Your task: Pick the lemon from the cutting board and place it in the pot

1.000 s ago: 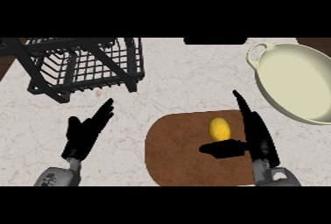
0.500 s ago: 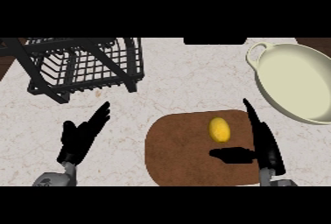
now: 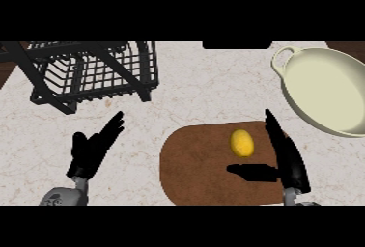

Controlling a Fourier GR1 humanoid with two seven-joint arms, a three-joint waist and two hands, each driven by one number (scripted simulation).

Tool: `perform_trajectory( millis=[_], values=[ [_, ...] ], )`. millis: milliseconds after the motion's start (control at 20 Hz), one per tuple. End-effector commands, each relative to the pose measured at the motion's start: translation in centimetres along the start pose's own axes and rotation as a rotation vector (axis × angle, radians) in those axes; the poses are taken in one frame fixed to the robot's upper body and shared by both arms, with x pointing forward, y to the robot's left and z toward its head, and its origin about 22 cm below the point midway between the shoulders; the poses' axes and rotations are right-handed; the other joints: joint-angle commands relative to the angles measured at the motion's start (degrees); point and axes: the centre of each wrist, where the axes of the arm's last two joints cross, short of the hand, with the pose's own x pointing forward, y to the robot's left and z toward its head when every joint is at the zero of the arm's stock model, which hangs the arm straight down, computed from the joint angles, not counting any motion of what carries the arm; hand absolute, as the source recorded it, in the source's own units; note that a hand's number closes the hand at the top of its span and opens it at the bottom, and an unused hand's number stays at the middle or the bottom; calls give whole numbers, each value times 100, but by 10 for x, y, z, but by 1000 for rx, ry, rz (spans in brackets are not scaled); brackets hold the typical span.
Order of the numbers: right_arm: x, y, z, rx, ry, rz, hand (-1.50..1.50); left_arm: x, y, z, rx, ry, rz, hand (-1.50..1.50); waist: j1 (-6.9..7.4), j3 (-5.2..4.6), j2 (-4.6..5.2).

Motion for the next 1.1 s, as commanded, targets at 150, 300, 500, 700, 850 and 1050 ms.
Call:
perform_trajectory(
  millis=[150, 300, 500, 700, 850, 1050],
  values=[
    [-19, 12, -23, 2, 13, -160, -150, 21, -6, 0, -19, -6, 9, 0, 23, 1, 0],
    [-49, 10, -17, 4, 19, -187, -150, 10, -11, -1, -1, 9, -5, 0, 10, 1, -2],
    [-61, 25, -41, 37, 29, -202, -150, 15, -3, -14, -7, 4, -1, 0, 19, 1, 7],
    [-83, 30, -32, 106, -53, 65, 150, -5, 11, -2, 0, 4, 12, 0, 62, -2, 26],
    [-90, 42, -25, 78, -46, -102, 150, 11, -1, 6, -3, -17, 6, 0, 45, 2, -3],
    [-89, 46, -18, 77, -60, -164, 150, 7, 1, 2, 0, 9, 0, 0, 19, 1, -7]
  ],
)
